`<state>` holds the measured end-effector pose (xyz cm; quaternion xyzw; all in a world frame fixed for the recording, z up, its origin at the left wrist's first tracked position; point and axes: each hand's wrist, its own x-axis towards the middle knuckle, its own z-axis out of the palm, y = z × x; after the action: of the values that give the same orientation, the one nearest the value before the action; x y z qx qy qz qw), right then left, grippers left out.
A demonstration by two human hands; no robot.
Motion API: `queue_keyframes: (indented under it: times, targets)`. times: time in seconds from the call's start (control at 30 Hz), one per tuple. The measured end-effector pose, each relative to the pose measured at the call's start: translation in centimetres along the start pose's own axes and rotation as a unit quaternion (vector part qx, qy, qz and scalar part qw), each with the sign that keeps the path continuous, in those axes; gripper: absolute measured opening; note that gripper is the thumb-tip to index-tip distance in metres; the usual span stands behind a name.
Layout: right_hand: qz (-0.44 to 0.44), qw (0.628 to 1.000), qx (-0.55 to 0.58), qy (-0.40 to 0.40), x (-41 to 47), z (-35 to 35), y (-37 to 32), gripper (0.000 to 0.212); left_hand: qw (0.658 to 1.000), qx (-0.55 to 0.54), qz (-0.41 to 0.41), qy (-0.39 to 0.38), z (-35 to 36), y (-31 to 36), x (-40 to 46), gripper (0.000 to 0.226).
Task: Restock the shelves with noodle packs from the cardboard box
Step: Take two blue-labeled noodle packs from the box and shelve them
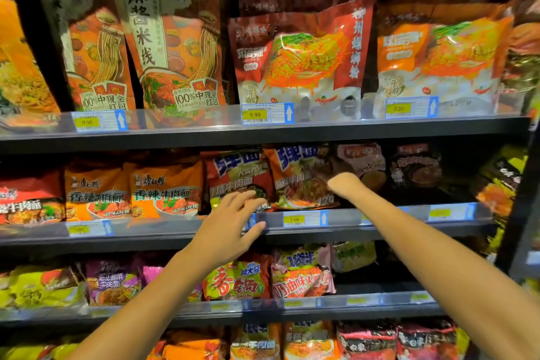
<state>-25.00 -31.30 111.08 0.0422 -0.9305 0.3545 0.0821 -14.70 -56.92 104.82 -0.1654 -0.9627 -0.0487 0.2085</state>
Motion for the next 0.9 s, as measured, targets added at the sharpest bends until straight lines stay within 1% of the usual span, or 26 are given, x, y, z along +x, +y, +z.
queue_keyframes:
  times: [0.03,0.07,0.1,0.17,0.23,0.27,0.33,0.37,0.4,0.47,0.53,0.6,0.63,0.67,0.73,0.77,0.83,0.9]
  targets:
    - [0.018,0.998,-0.053,-0.028,0.0,0.3,0.1,0.058,1.0,0.003,-0.011,-0.014,0.0,0.1,0.4,0.074]
    - [0.026,0.995,-0.088,-0.043,0.0,0.7,0.5,0.054,0.999,0.013,-0.025,-0.029,0.1,0.2,0.8,0.072]
    - [0.031,0.993,-0.106,-0.044,-0.1,1.1,0.8,0.049,0.998,0.027,-0.038,-0.044,0.2,0.3,1.2,0.066]
    - [0.009,0.993,-0.114,0.011,-1.0,1.6,1.1,0.049,0.994,0.05,-0.064,-0.073,0.5,0.5,1.9,0.06]
    - [-0.065,0.984,-0.148,0.077,-2.4,2.4,1.2,0.047,0.991,0.059,-0.08,-0.087,0.8,0.6,2.2,0.066]
    - [-0.108,0.976,-0.166,0.092,-2.9,3.0,1.3,0.047,0.991,0.06,-0.081,-0.087,0.9,0.6,2.3,0.069]
    - [-0.19,0.959,-0.198,0.075,-3.9,4.1,1.4,0.052,0.991,0.063,-0.078,-0.086,1.2,0.5,2.5,0.069]
    - [-0.217,0.951,-0.213,0.054,-4.3,4.4,1.3,0.051,0.991,0.066,-0.077,-0.084,1.3,0.4,2.6,0.067]
    - [-0.221,0.949,-0.223,0.028,-4.5,4.7,1.3,0.051,0.991,0.069,-0.077,-0.082,1.3,0.2,2.7,0.066]
    - [-0.184,0.954,-0.236,-0.02,-4.8,4.9,1.1,0.062,0.991,0.079,-0.081,-0.076,1.3,-0.1,2.9,0.072]
    - [-0.157,0.955,-0.25,-0.021,-4.6,5.0,0.7,0.08,0.99,0.093,-0.081,-0.069,1.3,-0.4,3.0,0.083]
    - [-0.15,0.947,-0.285,-0.016,-4.3,5.1,0.3,0.097,0.99,0.097,-0.082,-0.068,1.5,-0.6,3.1,0.089]
    - [-0.144,0.943,-0.3,-0.02,-4.2,5.2,0.1,0.101,0.99,0.095,-0.081,-0.067,1.6,-0.7,3.2,0.091]
    - [-0.133,0.947,-0.292,-0.017,-4.3,5.3,-0.2,0.094,0.99,0.091,-0.08,-0.067,1.5,-0.8,3.2,0.094]
    - [-0.121,0.962,-0.243,-0.002,-4.9,5.5,-0.6,0.067,0.991,0.081,-0.073,-0.073,1.5,-0.9,2.8,0.094]
    - [-0.125,0.966,-0.226,0.008,-5.3,5.6,-0.6,0.061,0.992,0.076,-0.067,-0.077,1.5,-0.9,2.5,0.09]
    - [-0.139,0.966,-0.217,0.037,-6.5,5.6,-0.1,0.062,0.995,0.053,-0.05,-0.075,1.6,-1.1,1.4,0.083]
    - [-0.163,0.964,-0.195,0.08,-8.4,5.3,0.9,0.068,0.999,0.039,-0.008,-0.036,1.9,-1.3,0.2,0.08]
